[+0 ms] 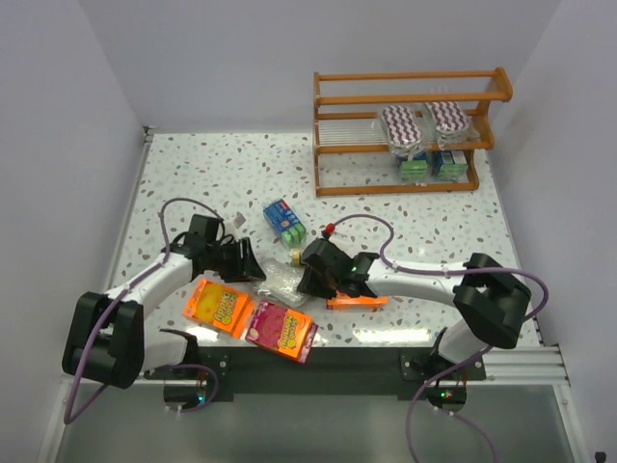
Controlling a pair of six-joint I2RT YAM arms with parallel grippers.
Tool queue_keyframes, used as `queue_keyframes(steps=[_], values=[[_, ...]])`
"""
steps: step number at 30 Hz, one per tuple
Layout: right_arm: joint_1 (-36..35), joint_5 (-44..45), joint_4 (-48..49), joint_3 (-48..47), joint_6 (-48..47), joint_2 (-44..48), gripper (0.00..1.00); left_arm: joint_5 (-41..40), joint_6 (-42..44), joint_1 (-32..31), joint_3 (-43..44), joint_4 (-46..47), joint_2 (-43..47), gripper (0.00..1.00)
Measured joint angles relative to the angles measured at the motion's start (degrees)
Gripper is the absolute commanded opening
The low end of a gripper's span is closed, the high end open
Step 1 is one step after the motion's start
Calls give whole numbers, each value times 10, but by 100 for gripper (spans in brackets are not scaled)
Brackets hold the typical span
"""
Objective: Place and organize the cleaning sponges onto the shelf
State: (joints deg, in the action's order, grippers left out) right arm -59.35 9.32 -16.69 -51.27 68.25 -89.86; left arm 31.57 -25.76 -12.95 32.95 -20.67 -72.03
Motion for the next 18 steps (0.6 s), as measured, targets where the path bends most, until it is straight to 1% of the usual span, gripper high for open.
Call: queue_keyframes(steps=[1,2,5,6,9,10,11,12,13,16,18], values=[[0,-2,5,1,-2,0,27,2,0,0,0,3,0,45],[0,-4,8,1,-6,2,17,2,1,0,0,5,2,43],[0,-14,6,2,-21,15,0,4,7,0,1,2,15,37],[0,-14,1,5,-29,24,0,5,9,0,2,-1,22,36],[1,-28,-18,8,-52,61,0,14,14,0,17,-24,51,35],[1,-33,-24,7,-61,78,0,18,14,0,30,-36,63,38],[2,-37,-28,7,-68,91,0,20,14,0,35,-40,68,44],[2,-42,-40,3,-78,107,0,22,15,0,45,-48,75,54],[2,-45,-54,-4,-89,123,0,27,14,0,59,-58,85,72],[1,-47,-116,-44,-127,163,0,30,14,-3,96,-70,106,86],[0,-32,-172,-80,-152,189,0,29,12,-3,127,-83,113,89]])
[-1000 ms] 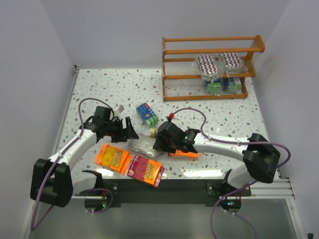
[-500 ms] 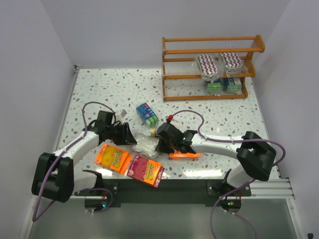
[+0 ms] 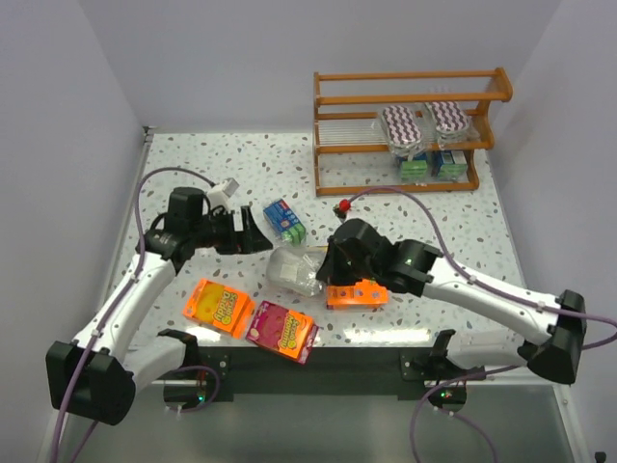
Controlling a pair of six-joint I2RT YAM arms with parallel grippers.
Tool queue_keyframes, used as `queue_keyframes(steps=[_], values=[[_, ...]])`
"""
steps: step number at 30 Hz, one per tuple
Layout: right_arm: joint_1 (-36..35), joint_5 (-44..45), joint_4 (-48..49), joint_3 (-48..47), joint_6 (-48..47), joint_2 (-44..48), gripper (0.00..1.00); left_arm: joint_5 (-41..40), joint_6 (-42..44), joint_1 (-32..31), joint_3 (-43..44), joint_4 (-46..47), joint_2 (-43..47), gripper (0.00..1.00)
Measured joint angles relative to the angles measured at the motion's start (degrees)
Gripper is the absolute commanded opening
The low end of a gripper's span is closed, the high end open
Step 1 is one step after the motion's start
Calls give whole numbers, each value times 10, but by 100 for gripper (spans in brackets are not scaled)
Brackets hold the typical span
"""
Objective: Place and organize the cleaning sponges onto the shelf
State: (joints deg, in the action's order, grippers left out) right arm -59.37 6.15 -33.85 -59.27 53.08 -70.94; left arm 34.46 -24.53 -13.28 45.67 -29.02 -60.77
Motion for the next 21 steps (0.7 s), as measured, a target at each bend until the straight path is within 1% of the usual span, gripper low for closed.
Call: queue_keyframes(steps=[4,8,10,13,17,21], values=[[-1,66,-114,-87,-47,49,0,-8,-4,0,60,-18,3,94],[-1,155,-242,-221,-101,57,0,-17,-5,0,118,-35,2,94],[-1,215,-305,-287,-123,33,0,-19,-5,0,139,-35,1,94],[1,295,-358,-333,-144,-12,0,-21,-6,0,157,-35,-3,95],[10,411,-396,-344,-173,-114,0,-27,-15,0,156,-38,-7,95],[28,490,-408,-344,-210,-230,0,-30,-24,0,152,-38,-2,95]])
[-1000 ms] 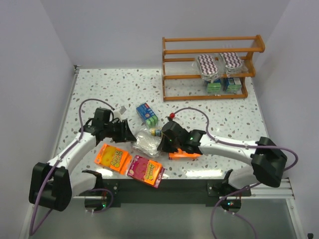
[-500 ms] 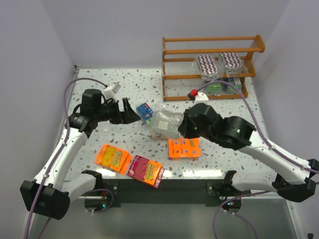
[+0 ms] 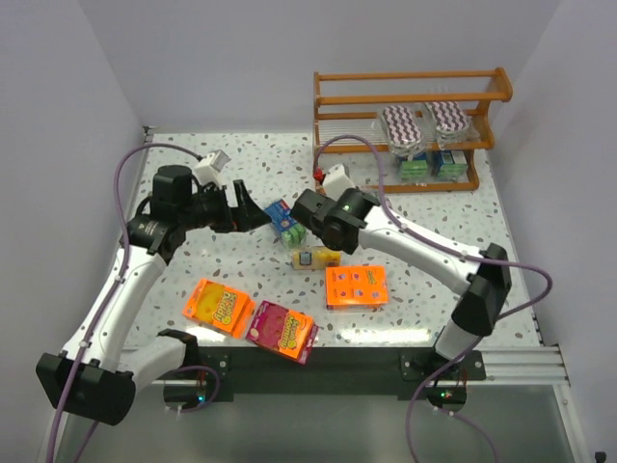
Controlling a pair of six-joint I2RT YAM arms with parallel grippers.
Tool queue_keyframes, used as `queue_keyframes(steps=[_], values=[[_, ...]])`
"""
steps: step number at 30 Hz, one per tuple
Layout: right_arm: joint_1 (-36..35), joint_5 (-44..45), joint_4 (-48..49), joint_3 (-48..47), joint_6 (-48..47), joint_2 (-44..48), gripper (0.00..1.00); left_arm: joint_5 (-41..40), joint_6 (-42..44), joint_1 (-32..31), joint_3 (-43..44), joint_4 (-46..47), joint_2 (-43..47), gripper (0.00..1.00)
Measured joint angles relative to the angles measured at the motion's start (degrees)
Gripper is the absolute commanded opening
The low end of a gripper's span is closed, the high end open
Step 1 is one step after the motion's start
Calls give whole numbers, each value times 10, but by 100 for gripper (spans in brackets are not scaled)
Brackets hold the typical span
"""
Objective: Place and organize the cleaning sponges onto the shelf
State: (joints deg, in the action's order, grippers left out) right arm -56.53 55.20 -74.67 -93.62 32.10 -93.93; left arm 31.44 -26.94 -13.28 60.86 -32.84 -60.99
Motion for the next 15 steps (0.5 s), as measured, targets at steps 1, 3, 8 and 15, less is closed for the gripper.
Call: queue_keyframes(steps=[1,3,8,15], values=[[5,21,-2,0,-10,-22,0,-1,-1,0,-1,0,3,95],[14,63,-5,0,-31,-57,0,-3,-5,0,-5,-1,10,95],[25,131,8,26,-139,-75,0,-10,-11,0,-11,-7,38,95],[25,116,145,125,-318,-55,8,-20,-21,0,-35,-8,59,96]])
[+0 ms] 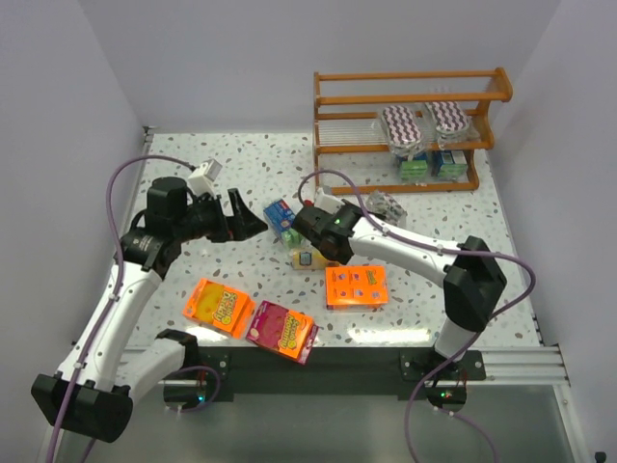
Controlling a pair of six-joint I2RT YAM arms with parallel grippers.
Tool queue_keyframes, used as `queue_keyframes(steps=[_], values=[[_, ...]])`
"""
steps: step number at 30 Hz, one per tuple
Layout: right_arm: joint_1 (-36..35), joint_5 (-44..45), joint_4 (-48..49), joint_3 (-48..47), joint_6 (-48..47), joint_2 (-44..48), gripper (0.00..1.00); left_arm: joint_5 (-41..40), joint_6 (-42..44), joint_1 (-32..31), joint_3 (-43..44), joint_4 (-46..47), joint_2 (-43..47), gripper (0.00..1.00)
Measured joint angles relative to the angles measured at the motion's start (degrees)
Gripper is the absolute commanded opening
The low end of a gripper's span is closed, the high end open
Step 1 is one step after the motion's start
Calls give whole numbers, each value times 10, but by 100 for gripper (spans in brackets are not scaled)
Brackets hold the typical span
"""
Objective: Place and organize the cleaning sponges onto the shelf
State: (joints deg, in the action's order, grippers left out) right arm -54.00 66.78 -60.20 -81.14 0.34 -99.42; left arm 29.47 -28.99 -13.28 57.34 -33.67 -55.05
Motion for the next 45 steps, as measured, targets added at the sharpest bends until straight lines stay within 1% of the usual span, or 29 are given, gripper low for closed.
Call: queue_keyframes(steps=[4,6,11,14,15,17,18,20,21,22,23,24,26,29,32,33,34,35,36,38,39,41,42,45], values=[[-15,-38,31,48,-35,15,9,-2,-5,0,-15,1,1,96],[-35,-58,40,69,-37,20,7,-2,-6,0,-21,1,0,96],[-99,-98,49,115,-26,21,8,-2,-9,0,-26,4,-5,96],[-137,-112,49,129,-9,21,9,-2,-10,0,-28,6,-5,96],[-148,-115,49,133,-3,21,13,-2,-10,0,-28,6,-5,96],[-170,-125,47,144,11,21,22,-2,-10,0,-28,6,-5,96],[-175,-129,47,150,17,21,33,-2,-10,0,-28,6,-5,96],[-199,-141,41,159,33,21,42,-2,-10,0,-28,6,-5,96],[-208,-146,37,162,43,21,55,-2,-10,0,-28,6,-5,96],[-216,-151,31,163,57,21,59,-2,-10,0,-28,6,-5,96],[-223,-153,24,162,69,21,67,-2,-10,0,-28,6,-5,96],[-226,-154,16,161,83,21,86,-2,-10,0,-28,6,-5,96],[-228,-153,-6,151,116,22,95,-2,-10,0,-28,6,-5,96],[-226,-165,-21,126,149,46,96,-2,-10,0,-28,6,-6,96],[-224,-197,-20,94,194,104,97,-2,-10,0,-28,6,-6,97],[-222,-207,-18,87,209,126,97,-2,-10,0,-28,6,-6,96],[-212,-227,-19,78,245,155,95,-2,-10,0,-29,6,-6,96],[-201,-248,-18,74,267,173,91,-2,-10,0,-29,6,-6,97],[-173,-281,-14,73,295,196,90,-2,-10,0,-29,6,-6,97],[-88,-353,14,95,358,242,87,-1,-10,0,-32,8,-5,97],[-40,-381,32,115,389,265,81,-1,-10,0,-36,10,-6,97],[33,-428,76,174,462,314,78,0,-10,0,-41,10,-6,97],[60,-450,89,208,504,343,77,1,-10,0,-41,10,-7,97],[78,-502,124,262,606,391,78,3,-10,0,-41,10,-9,97]])
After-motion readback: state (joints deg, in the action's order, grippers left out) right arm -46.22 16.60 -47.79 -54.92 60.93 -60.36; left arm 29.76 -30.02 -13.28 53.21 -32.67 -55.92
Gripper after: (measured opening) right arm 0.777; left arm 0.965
